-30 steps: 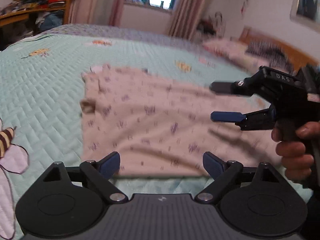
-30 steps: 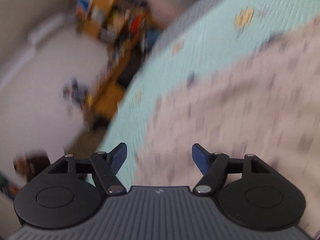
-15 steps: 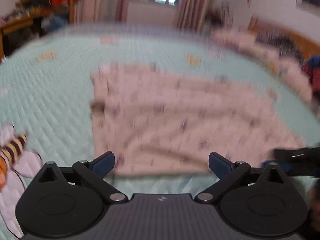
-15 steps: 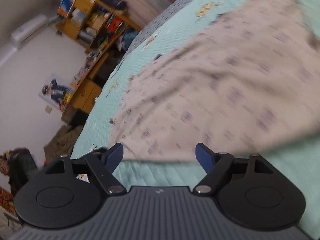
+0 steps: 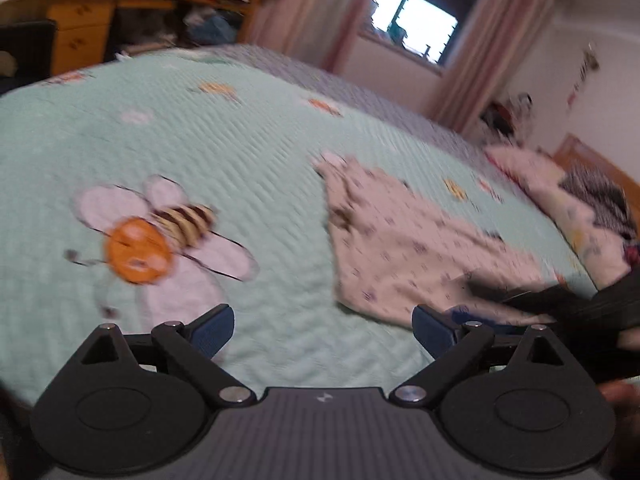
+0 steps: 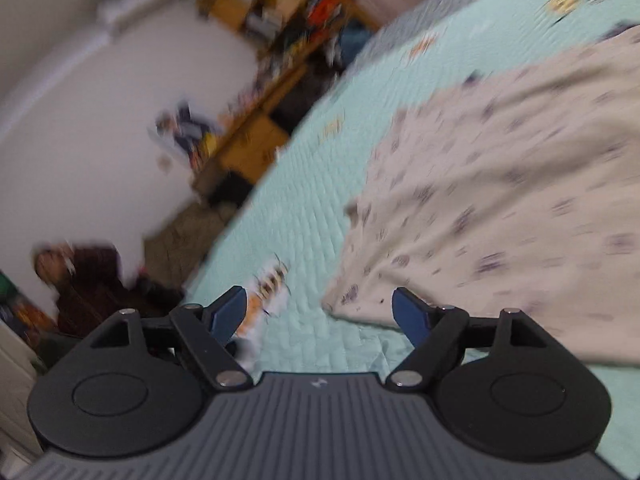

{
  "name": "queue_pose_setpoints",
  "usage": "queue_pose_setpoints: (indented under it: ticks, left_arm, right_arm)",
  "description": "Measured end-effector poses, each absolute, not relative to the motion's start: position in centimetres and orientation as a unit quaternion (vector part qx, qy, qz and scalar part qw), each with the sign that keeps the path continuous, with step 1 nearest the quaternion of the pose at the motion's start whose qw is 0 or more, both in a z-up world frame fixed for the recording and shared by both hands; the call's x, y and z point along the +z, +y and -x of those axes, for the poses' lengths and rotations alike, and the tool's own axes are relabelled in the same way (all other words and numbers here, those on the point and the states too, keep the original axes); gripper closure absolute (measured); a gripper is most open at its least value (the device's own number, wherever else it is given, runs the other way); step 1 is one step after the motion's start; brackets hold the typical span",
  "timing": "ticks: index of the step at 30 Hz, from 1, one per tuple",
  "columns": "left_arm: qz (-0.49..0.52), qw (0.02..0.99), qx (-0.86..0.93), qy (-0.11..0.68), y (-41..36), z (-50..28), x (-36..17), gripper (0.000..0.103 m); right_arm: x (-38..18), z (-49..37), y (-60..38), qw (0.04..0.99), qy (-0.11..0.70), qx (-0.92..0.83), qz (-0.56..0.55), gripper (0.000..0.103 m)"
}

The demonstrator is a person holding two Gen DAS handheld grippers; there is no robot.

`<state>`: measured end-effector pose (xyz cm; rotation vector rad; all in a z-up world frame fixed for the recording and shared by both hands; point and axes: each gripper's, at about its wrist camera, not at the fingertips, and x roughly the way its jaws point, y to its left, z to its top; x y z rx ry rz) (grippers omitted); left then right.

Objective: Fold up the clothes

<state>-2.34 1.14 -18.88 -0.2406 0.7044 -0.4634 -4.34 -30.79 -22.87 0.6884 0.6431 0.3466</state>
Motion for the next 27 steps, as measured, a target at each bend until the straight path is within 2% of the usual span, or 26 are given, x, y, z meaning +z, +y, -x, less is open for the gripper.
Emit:
queue_pose_setpoints:
  ticks: [3,4,9,13,16,19,22,27]
  left_arm:
    - [0.133,0.908,-0.217,0.333,3.2,2.5,-18.3,0.007]
    - [0.137,0.908,-0.217,0.331,3.7,2.5,-18.2,0.007]
    - [0.149,0.908,-0.220,0.324,4.5,2.2,-18.0,0.007]
    - [0.152,0.906,-0.225,0.325,3.8,2.0,-18.1,0.007]
    - [0.149,0.905,-0.228,0.327,3.5,2.2,-18.2,0.007]
    - [0.147,0.904,-0.231,0.329,3.4,2.2,-18.2,0.007]
    - [0.147,0.903,-0.234,0.328,3.2,2.2,-17.9,0.007]
    - [0.125,0.900,-0.252,0.332,1.4,2.4,-17.6,0.005]
  right_arm:
    - [-23.8,3.9,-27.9,0.865,0.327,0.200,-0.323,0.022]
    - [-23.6,4.3,-27.2,0.855,0.324,0.233,-0.330,0.025]
    - [-21.1,4.8,-28.5,0.901,0.246,0.176,-0.312,0.022]
    - [-24.2,1.8,-29.0,0.866,0.306,0.173,-0.355,0.021]
    - [-23.4,2.9,-27.0,0.868,0.298,0.230,-0.326,0.022]
    - [-22.4,3.2,-27.3,0.879,0.268,0.210,-0.335,0.021]
    - [-23.9,1.8,-26.9,0.844,0.348,0.231,-0.336,0.023]
    - [-22.4,7.7,-31.7,0.854,0.274,0.203,-0.392,0.022]
